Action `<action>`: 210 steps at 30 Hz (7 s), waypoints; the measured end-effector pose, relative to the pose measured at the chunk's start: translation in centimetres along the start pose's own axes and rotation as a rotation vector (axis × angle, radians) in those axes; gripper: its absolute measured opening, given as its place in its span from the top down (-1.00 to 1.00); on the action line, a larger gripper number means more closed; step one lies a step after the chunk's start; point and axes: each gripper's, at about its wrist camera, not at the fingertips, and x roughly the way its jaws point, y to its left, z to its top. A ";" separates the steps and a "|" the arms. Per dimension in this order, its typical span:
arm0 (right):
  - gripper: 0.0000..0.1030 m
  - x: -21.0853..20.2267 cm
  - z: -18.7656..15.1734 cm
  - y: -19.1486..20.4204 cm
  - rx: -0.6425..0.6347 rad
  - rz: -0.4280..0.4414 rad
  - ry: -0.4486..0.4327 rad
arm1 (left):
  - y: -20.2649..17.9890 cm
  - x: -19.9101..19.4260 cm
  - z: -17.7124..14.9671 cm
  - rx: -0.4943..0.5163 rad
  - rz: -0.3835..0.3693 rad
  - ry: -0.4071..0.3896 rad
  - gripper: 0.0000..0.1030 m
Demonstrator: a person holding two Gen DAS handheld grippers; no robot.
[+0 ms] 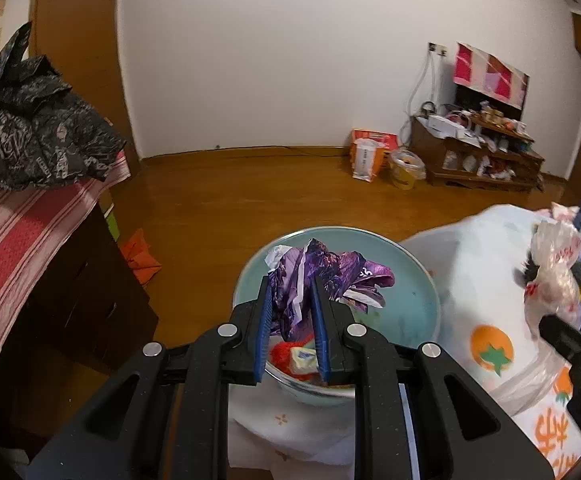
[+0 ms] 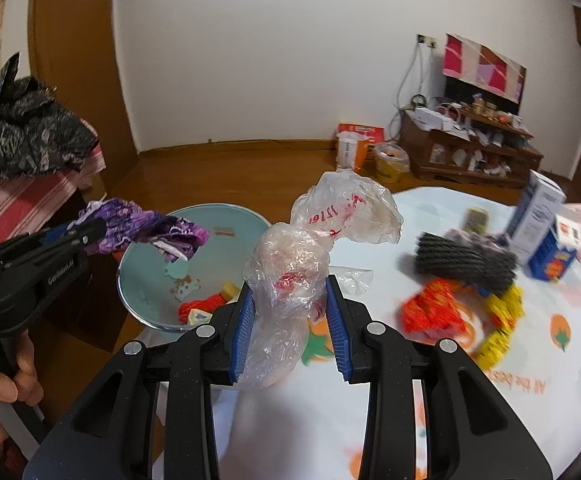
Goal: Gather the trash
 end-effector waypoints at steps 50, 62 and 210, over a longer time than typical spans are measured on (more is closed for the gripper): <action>-0.43 4.9 0.7 -2.8 0.111 -0.047 0.022 | -2.3 4.6 0.0 0.046 0.077 0.064 -0.56; -0.44 -1.8 -3.1 -8.8 0.237 -0.164 -0.019 | -6.1 0.0 -1.8 0.113 0.024 0.031 -0.77; 0.45 -2.5 -0.9 -1.3 0.103 -0.006 0.014 | -3.1 0.5 -0.2 0.083 -0.041 0.013 0.51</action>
